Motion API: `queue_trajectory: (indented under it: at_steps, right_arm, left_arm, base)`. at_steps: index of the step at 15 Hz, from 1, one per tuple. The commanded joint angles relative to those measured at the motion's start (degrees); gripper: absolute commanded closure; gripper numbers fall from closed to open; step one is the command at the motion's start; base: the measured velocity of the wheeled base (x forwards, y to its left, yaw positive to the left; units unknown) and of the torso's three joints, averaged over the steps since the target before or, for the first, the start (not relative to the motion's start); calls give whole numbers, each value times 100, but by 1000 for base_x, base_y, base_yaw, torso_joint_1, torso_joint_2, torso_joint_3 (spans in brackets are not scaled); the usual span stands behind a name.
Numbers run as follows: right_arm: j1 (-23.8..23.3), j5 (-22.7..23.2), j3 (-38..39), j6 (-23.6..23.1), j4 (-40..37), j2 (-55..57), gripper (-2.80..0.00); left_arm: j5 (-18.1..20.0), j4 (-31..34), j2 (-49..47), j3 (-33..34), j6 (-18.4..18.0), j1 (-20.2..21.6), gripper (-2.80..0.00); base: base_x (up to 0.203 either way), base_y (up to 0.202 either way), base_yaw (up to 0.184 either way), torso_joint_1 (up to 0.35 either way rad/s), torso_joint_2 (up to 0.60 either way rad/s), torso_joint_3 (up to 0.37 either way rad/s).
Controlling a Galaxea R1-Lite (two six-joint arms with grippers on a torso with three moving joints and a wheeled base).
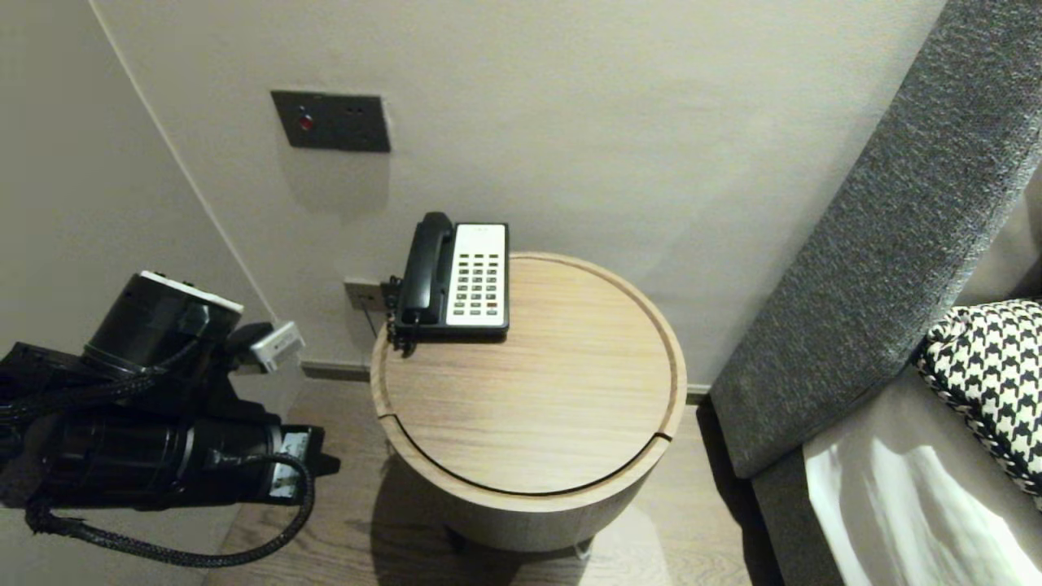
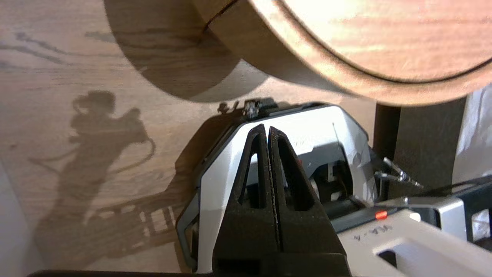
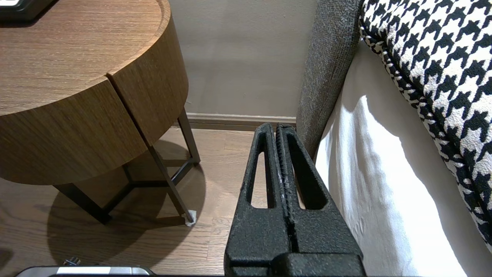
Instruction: Open the nightstand drawer
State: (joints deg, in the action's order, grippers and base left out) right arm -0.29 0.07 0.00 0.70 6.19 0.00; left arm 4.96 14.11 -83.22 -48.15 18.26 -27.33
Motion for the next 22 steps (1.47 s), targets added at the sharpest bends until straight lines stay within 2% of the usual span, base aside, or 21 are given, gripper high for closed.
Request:
queue_trajectory:
  at_steps: [1,12,19,22]
  right_arm:
    - [3,1,229,0,5,0,0]
    - [3,1,229,0,5,0,0]
    - [-6,1,229,0,5,0,0]
    - [-6,1,229,0,5,0,0]
  left_arm:
    - [5,-180,-168,-1,20,0,0]
    - [-52,-1328,-1259,-316,662,-457,0]
    - [-22,-1385,-1522,-230,762,-494,0]
    - [-12,-1393,-1446,-101,888,-709,0]
  base:
    - [0,0,0,0,0,0]
    - [0,0,0,0,0,0]
    - [0,0,0,0,0,0]
    - [0,0,0,0,0,0]
